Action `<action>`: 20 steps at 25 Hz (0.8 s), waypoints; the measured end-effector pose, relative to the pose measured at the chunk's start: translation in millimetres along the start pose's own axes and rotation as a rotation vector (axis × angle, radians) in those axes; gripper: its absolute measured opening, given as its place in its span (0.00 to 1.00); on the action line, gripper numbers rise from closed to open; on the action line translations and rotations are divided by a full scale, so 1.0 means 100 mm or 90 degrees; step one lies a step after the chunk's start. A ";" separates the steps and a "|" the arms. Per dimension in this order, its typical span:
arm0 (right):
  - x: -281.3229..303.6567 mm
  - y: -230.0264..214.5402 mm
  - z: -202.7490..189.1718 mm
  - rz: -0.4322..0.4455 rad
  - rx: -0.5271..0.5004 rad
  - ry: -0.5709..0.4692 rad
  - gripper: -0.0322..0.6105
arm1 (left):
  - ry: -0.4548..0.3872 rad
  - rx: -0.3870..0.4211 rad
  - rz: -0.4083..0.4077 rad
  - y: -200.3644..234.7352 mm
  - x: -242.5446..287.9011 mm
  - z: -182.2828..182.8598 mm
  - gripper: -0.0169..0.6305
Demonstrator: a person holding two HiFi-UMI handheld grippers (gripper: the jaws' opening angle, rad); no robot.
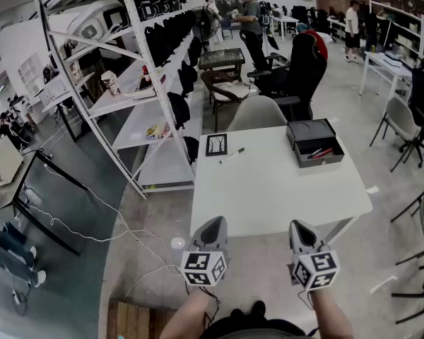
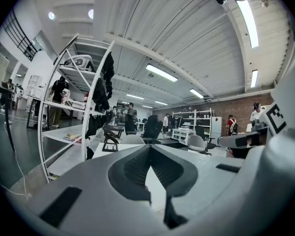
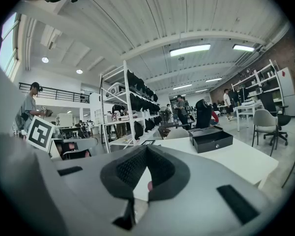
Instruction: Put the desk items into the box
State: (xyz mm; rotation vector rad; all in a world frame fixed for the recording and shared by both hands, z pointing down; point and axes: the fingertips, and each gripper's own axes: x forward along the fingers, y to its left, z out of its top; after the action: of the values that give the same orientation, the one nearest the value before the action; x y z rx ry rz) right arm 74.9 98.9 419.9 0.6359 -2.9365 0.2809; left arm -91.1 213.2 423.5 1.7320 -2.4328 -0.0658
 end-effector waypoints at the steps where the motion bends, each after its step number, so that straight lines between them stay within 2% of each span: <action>1: 0.02 -0.01 0.01 0.002 -0.002 -0.002 0.05 | -0.002 0.000 0.004 0.02 0.01 0.01 0.03; 6: 0.06 -0.06 0.03 0.008 0.002 -0.013 0.05 | -0.007 0.001 0.012 0.02 0.05 0.02 0.03; 12: 0.08 -0.14 0.03 0.003 0.048 -0.022 0.05 | -0.022 0.011 -0.001 -0.09 0.15 0.10 0.03; 20: 0.12 -0.15 -0.02 0.015 0.044 -0.001 0.05 | -0.015 0.019 0.028 0.05 0.19 0.14 0.03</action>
State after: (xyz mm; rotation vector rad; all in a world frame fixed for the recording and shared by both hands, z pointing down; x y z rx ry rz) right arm 70.5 80.9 426.4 0.6106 -2.9490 0.3869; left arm -103.5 195.8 412.5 1.6979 -2.5009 -0.0444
